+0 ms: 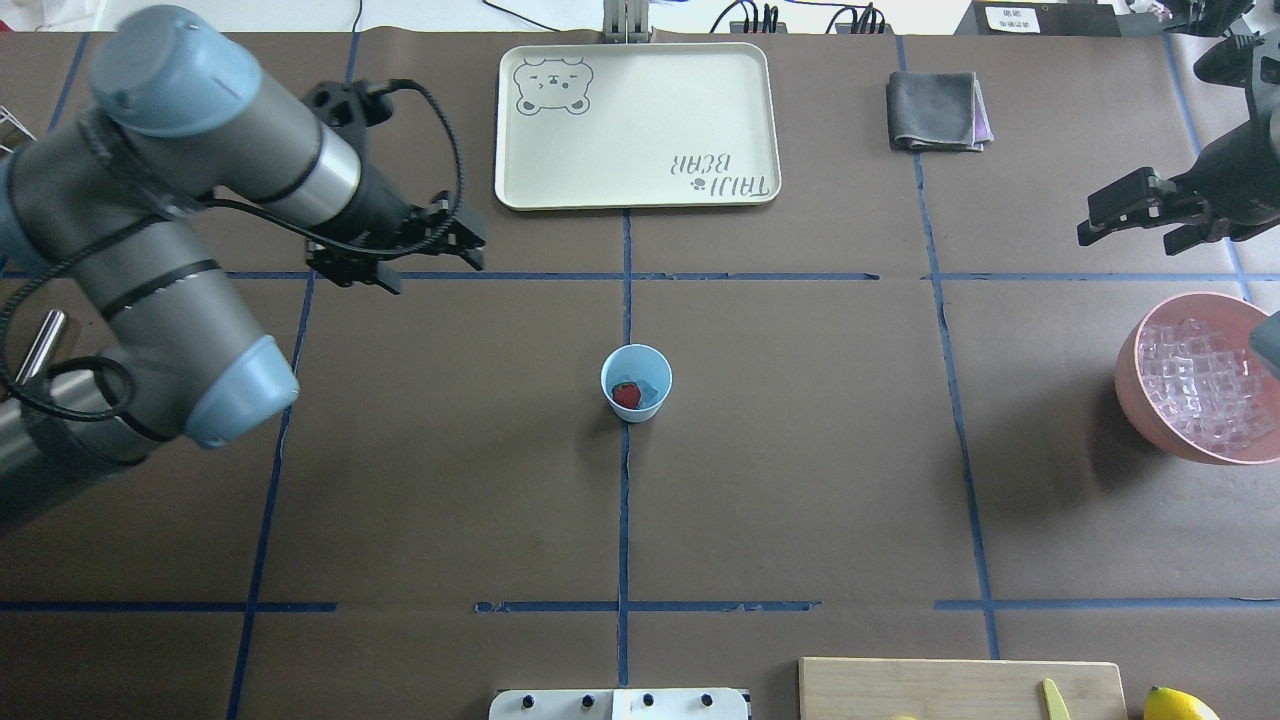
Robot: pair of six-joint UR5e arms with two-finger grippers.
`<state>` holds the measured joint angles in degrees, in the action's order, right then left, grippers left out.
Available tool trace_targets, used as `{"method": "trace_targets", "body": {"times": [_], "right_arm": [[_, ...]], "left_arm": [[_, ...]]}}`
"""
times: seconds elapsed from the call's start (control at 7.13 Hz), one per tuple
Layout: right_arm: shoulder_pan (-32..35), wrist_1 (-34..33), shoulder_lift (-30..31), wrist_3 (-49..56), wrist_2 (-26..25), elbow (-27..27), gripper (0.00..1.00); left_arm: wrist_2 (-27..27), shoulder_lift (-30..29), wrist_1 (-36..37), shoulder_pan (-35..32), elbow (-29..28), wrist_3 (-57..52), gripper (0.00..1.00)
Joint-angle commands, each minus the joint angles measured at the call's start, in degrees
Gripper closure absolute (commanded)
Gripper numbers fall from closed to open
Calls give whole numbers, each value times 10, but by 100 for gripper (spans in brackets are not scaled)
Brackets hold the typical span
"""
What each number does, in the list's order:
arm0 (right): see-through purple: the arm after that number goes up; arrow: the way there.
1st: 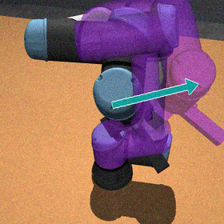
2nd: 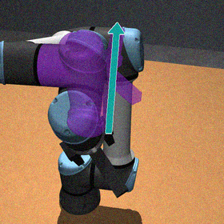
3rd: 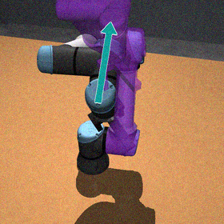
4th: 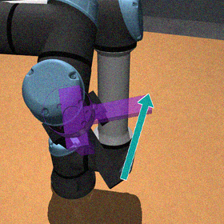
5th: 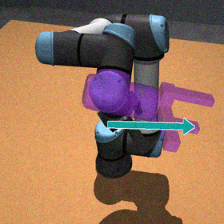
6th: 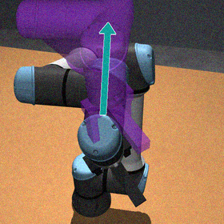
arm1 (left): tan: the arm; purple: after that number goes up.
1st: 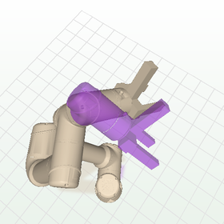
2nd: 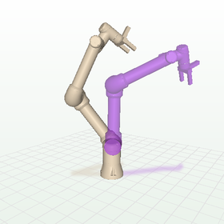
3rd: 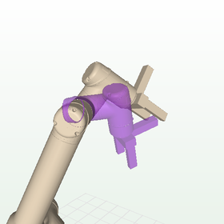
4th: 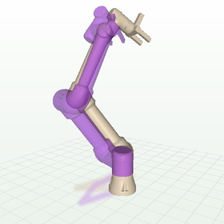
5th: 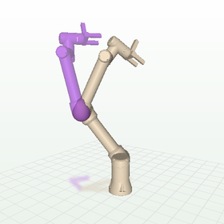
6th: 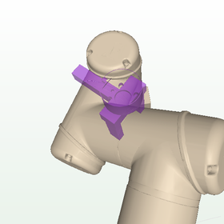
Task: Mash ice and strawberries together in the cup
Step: 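Withdraw the open left gripper away from the blue cup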
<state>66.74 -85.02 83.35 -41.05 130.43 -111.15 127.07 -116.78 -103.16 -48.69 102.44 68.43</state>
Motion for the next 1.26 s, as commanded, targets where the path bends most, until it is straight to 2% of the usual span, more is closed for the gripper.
{"method": "trace_targets", "body": {"times": [0.0,0.14,0.28,0.42,0.7,1.12], "right_arm": [[37,-38,1,79,0,5,0],[41,-41,5,90,0,5,0],[40,-41,6,104,-1,10,0],[40,-40,6,105,0,9,0],[40,-39,9,105,1,6,0],[39,-38,9,105,1,8,0]], "left_arm": [[53,129,-3,-85,14,-204,4],[53,175,0,-117,5,-298,4],[52,201,5,-167,-30,-415,5],[53,211,6,-186,-104,-490,7],[54,218,5,-192,-171,-524,5],[95,206,2,-187,-244,-538,5]]}}
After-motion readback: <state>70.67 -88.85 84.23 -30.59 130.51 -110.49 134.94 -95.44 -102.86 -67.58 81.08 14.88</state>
